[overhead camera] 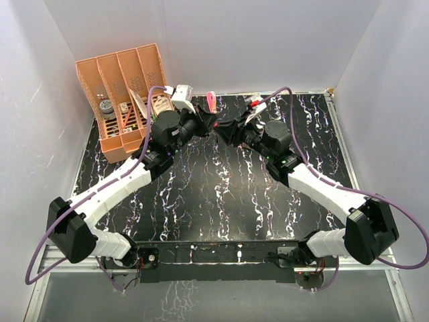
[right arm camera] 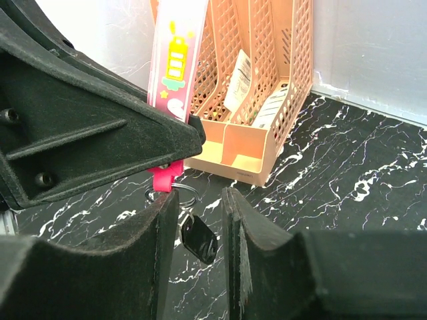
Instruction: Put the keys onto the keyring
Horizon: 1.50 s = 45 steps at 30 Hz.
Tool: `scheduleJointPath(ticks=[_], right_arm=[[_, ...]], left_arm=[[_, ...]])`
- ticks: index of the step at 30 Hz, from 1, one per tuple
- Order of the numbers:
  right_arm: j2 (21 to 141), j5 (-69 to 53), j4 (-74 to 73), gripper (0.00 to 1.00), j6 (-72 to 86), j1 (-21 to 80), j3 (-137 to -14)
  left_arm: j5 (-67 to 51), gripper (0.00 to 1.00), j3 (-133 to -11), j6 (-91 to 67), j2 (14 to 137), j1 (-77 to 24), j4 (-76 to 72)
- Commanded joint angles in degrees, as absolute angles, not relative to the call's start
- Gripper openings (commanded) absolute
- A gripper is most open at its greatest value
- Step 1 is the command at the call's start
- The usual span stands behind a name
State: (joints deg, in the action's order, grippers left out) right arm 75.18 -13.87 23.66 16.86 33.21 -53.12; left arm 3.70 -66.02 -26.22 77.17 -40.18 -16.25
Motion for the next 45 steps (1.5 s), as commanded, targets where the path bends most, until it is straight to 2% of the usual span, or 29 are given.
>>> scheduleJointPath(ticks=[1, 15, 26, 29, 32, 45], right_arm=[[75.02, -14.26, 28.52, 0.30, 17.31, 32.96, -56.38], [75.15, -14.68, 30.31, 0.12, 17.96, 32.94, -56.04], [74.67, -14.81, 31.03, 0.04, 18.57, 32.96, -55.55], [74.30, -14.77, 31.09, 0.05, 18.56, 32.91, -55.21], [73.73, -14.69, 33.18, 0.14, 18.65, 32.95, -53.69], [75.07, -15.67, 40.09, 0.17, 20.15, 32.90, -50.65]], left_arm=[[2.34, 0.00, -68.69, -26.74, 76.88, -39.81, -16.46], [2.02, 0.00, -69.17, -26.72, 77.34, -39.81, -16.00], [2.35, 0.00, -69.35, -26.72, 77.34, -39.81, -15.56], [2.63, 0.00, -69.35, -26.80, 77.26, -39.81, -15.40], [2.90, 0.00, -69.06, -27.46, 77.08, -39.84, -15.74], [0.80, 0.00, -67.41, -31.38, 76.51, -39.81, -19.88]])
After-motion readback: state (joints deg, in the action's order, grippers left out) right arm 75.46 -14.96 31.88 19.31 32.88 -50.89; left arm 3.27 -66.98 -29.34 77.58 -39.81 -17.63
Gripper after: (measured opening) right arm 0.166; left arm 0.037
